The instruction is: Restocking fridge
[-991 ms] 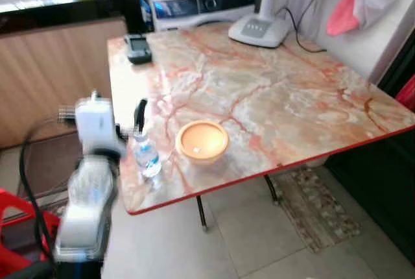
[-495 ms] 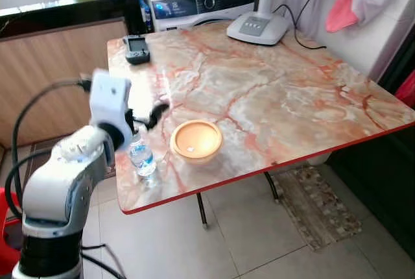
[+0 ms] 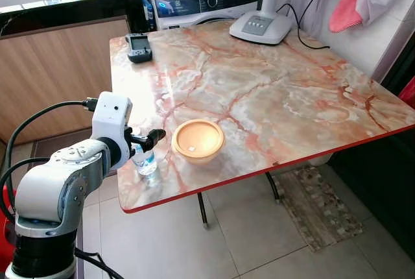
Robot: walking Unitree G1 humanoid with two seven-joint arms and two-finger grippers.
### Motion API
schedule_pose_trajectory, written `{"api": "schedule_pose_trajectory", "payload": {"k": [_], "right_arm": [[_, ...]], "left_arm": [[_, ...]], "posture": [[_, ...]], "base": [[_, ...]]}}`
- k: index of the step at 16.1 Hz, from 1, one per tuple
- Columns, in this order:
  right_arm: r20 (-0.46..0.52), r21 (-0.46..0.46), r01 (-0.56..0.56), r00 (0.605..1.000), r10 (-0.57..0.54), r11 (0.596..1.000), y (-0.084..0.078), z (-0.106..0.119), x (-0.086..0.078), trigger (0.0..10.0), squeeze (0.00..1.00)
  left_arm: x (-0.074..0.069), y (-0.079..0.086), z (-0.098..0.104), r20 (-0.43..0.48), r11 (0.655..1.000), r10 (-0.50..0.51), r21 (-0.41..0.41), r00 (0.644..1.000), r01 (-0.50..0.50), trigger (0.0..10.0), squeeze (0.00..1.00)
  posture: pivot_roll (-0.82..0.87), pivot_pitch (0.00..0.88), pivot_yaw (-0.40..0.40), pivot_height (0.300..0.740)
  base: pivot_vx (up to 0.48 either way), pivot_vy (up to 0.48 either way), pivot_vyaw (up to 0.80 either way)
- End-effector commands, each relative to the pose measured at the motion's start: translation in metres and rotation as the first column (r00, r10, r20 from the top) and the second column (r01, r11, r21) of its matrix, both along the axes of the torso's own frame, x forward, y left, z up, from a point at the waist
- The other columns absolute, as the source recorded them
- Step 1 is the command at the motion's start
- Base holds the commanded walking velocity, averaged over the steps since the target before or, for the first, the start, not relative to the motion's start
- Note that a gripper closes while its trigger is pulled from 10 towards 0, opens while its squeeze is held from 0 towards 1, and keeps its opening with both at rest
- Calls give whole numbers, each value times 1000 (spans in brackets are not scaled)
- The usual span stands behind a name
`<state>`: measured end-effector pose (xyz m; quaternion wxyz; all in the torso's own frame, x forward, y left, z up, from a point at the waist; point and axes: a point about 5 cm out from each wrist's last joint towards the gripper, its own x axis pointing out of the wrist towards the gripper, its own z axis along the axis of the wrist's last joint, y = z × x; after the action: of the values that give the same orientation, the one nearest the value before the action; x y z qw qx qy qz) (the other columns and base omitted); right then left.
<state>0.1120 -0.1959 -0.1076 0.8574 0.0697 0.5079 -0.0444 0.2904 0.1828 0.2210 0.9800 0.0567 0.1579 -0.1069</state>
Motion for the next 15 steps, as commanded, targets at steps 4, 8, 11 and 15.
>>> {"api": "schedule_pose_trajectory", "payload": {"k": [4,8,11,15], "right_arm": [[-31,3,-5,1000,5,1000,1,-2,-7,10000,0],[-31,2,-9,999,9,1000,-1,-2,-7,10000,0],[-31,-2,-11,999,11,1000,-3,-2,-7,10000,0],[-33,-5,-8,999,8,1000,-4,-2,-8,10000,0]], "left_arm": [[4,13,6,15,995,101,3,995,-101,10000,0],[7,16,1,8,992,123,-18,992,-123,10000,0],[10,18,-5,-2,990,134,-38,991,-134,10000,0],[13,18,-5,1,990,138,-43,990,-137,3490,0]], "posture": [[191,79,6,740],[185,83,-1,740],[176,85,-5,740],[171,84,-7,740]], "base": [[0,0,0],[0,0,0],[0,0,0],[0,0,0]]}}
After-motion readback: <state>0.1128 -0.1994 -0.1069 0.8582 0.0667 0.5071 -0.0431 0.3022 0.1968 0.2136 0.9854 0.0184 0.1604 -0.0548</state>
